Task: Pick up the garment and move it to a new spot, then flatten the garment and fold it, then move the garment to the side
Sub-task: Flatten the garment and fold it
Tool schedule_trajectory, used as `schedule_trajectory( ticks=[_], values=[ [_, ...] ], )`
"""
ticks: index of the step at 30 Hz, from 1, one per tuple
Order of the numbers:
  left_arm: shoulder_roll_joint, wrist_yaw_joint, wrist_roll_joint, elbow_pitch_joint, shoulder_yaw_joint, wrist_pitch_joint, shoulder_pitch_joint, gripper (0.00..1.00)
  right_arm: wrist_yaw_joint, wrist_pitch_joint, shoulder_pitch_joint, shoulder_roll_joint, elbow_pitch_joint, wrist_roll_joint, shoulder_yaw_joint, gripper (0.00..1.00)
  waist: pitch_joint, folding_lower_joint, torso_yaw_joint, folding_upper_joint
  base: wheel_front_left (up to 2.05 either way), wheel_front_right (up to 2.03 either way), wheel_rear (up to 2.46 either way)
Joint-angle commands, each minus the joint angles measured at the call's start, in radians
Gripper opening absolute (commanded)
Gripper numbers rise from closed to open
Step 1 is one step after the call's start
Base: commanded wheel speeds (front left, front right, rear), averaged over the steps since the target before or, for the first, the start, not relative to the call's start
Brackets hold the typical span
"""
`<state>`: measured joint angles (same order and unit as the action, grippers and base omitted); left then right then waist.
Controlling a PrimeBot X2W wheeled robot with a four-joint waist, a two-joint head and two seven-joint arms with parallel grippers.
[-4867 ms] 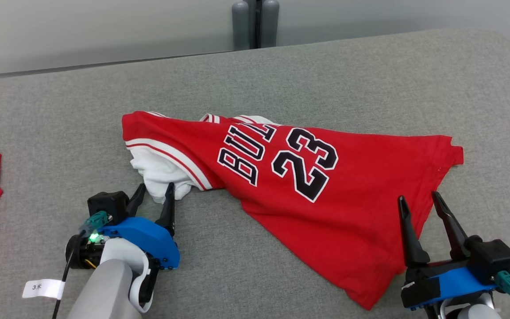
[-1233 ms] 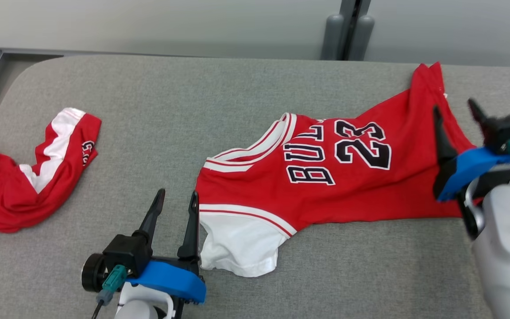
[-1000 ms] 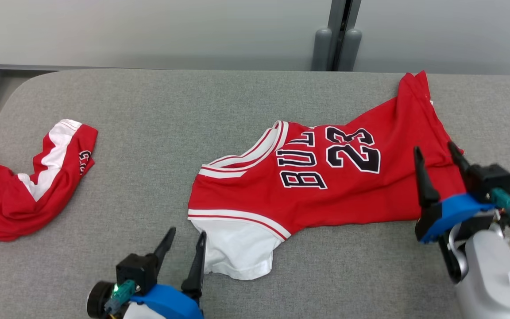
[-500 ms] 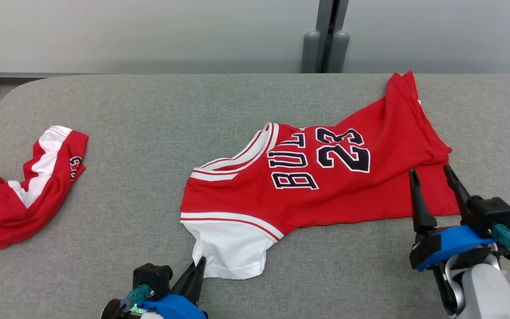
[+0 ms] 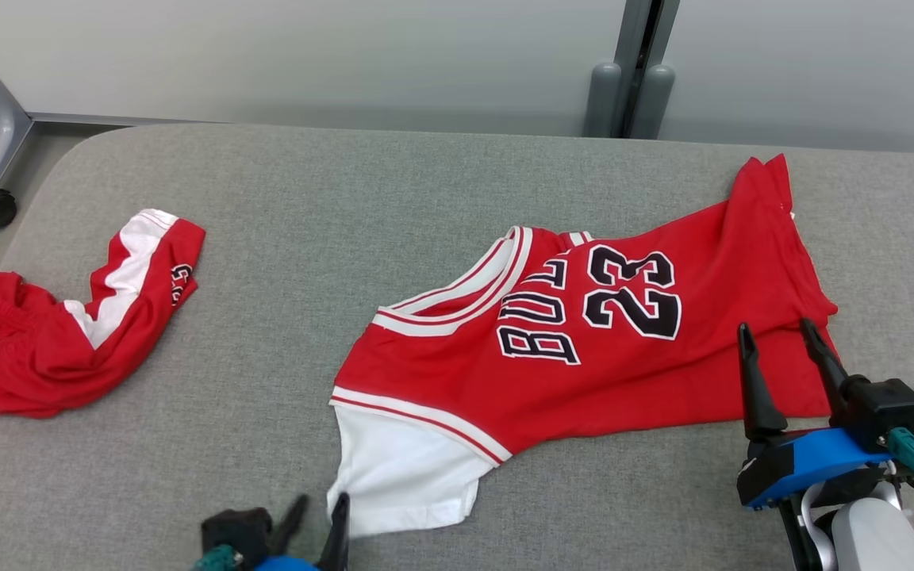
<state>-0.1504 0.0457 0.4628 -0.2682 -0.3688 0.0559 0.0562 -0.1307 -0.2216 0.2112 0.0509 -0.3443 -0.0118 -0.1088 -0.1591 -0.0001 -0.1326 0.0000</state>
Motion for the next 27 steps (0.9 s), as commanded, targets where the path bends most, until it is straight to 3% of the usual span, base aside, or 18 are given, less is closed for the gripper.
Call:
schedule_trajectory(
  ticks=[1,5,9,15,23,24,26,27],
  values=[
    [-0.005,0.008,0.008,0.026,0.018,-0.016,-0.009,1.00,0.000,-0.005,-0.012,0.000,-0.001,-0.004,0.004,1.00,0.002,0.0001,0.004,0.0000,0.00,0.00,0.00],
    [-0.039,0.012,-0.007,0.102,0.050,-0.047,-0.058,1.00,0.000,-0.008,-0.012,0.000,0.007,0.005,0.002,1.00,0.004,0.0001,0.025,0.0000,0.00,0.00,0.00],
    [-0.070,-0.009,-0.024,0.104,0.038,0.002,-0.141,1.00,0.000,-0.003,-0.013,0.000,0.018,0.013,0.000,1.00,-0.003,0.0001,0.054,0.0000,0.00,0.00,0.00],
    [-0.095,-0.058,-0.061,-0.039,-0.011,0.094,-0.307,1.00,0.000,0.008,0.001,0.000,0.041,0.018,0.013,1.00,-0.041,0.0001,0.101,0.0000,0.00,0.00,0.00],
    [-0.091,-0.098,-0.105,-0.246,-0.061,0.125,-0.475,1.00,0.000,0.016,0.017,0.000,0.066,0.017,0.020,1.00,-0.101,0.0001,0.144,0.0000,0.00,0.00,0.00],
    [-0.092,-0.107,-0.109,-0.263,-0.070,0.125,-0.491,0.89,0.000,0.016,0.019,0.000,0.069,0.016,0.019,1.00,-0.106,0.0001,0.147,0.0000,0.00,0.00,0.00],
    [-0.087,-0.115,-0.115,-0.285,-0.080,0.112,-0.517,0.05,0.000,0.016,0.024,0.000,0.073,0.016,0.017,1.00,-0.116,0.0001,0.152,0.0000,0.00,0.00,0.00],
    [-0.086,-0.116,-0.120,-0.294,-0.084,0.101,-0.528,0.00,0.000,0.015,0.027,0.000,0.076,0.015,0.016,1.00,-0.120,0.0001,0.154,0.0000,0.00,0.00,0.00]
  ],
)
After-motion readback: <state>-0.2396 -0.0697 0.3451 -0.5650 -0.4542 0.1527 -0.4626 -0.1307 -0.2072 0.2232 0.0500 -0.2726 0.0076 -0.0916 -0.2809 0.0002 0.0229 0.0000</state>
